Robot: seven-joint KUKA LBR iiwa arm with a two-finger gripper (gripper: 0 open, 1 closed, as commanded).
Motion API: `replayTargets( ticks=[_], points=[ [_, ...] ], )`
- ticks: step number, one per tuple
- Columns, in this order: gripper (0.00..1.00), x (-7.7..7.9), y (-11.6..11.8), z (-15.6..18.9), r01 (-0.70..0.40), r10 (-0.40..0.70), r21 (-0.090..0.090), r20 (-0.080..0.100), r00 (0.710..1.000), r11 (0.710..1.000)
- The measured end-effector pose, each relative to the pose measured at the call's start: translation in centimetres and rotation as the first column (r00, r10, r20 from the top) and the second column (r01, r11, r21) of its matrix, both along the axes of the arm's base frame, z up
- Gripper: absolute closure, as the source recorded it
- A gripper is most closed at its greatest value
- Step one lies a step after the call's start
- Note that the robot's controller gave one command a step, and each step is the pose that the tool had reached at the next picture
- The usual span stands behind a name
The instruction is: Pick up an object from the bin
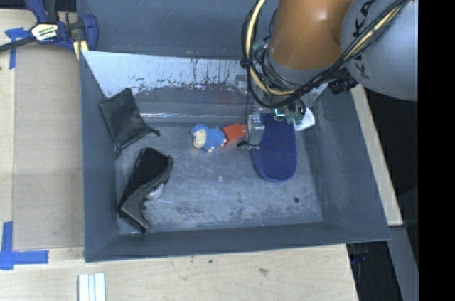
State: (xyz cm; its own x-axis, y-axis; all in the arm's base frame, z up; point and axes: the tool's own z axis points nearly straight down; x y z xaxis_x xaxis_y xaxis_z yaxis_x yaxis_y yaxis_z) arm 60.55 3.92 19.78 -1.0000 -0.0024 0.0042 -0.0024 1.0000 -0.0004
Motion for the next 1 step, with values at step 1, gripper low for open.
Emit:
replayTargets(
  ticks=[1],
  points=[
    [0.0,1.08,-3.99,2.89,-0.341,0.341,-0.003,0.011,0.94,0.94]
  ],
)
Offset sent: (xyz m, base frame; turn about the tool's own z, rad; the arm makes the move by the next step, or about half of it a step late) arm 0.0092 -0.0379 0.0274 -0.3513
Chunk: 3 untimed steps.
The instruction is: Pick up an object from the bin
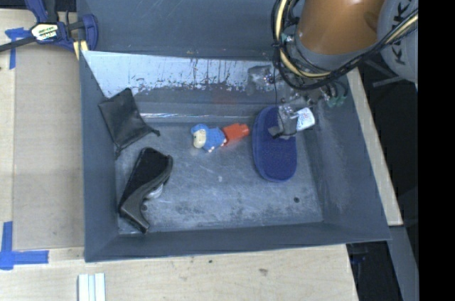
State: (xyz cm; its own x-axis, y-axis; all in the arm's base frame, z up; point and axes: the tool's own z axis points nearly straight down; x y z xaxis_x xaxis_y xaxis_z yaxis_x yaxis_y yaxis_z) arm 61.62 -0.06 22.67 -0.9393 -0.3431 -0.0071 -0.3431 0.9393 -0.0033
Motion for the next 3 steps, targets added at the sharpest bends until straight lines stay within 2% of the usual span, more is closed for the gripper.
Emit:
replayTargets(
  ticks=[1,2,3],
  points=[
    [0.0,-0.2,-3.3,-11.4,0.025,-0.025,0.001,-0.013,1.0,1.0],
    [0.0,0.3,-3.8,-15.5,0.157,-0.157,0.001,-0.01,0.988,0.988],
    [1.0,0.5,-3.7,-15.3,0.157,-0.157,0.004,-0.003,0.988,0.988]
  ],
)
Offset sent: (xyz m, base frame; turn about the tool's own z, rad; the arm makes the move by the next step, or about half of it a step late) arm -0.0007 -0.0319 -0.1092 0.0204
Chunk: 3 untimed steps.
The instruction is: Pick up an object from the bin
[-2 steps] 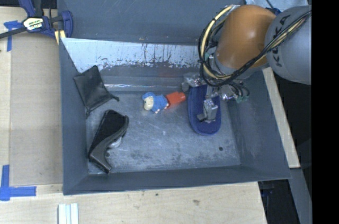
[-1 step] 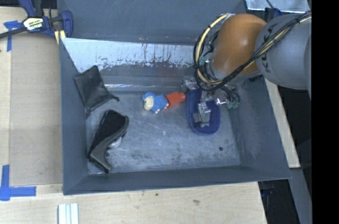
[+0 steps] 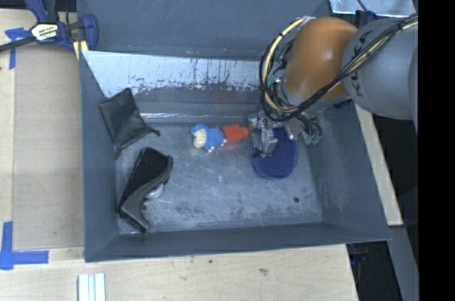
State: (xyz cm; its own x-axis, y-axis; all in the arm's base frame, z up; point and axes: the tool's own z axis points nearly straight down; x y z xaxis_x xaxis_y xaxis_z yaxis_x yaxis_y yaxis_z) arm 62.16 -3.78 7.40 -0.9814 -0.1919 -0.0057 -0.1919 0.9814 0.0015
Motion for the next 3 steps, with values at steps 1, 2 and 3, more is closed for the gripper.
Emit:
replayTargets(
  ticks=[1,2,3],
  points=[
    [1.0,-4.2,-1.4,11.5,-0.03,0.03,-0.004,0.006,1.0,1.0],
    [0.0,-4.3,-1.3,11.0,-0.03,0.03,-0.002,-0.002,1.0,1.0],
    [0.0,-2.5,-3.3,0.3,0.029,-0.029,-0.002,-0.01,1.0,1.0]
  ],
)
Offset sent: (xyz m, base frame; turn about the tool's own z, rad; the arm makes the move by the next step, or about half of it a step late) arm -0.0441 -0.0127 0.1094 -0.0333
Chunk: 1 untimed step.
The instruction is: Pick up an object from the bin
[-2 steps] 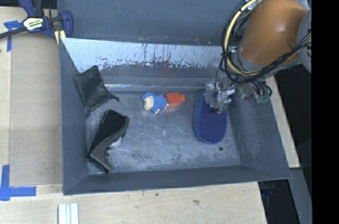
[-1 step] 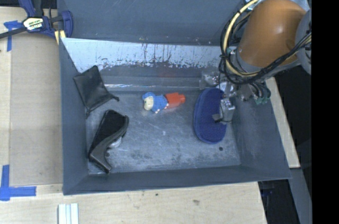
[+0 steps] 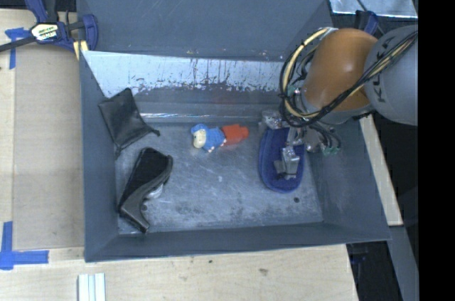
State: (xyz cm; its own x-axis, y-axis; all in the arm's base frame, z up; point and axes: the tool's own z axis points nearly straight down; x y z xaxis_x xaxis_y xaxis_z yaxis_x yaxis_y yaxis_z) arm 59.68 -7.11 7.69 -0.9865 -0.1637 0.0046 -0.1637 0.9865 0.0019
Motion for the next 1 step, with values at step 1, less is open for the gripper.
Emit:
replayTargets(
  ticks=[1],
  points=[
    [1.0,0.31,0.01,0.6,-0.001,0.001,-0.001,0.011,1.0,1.0]
  ],
)
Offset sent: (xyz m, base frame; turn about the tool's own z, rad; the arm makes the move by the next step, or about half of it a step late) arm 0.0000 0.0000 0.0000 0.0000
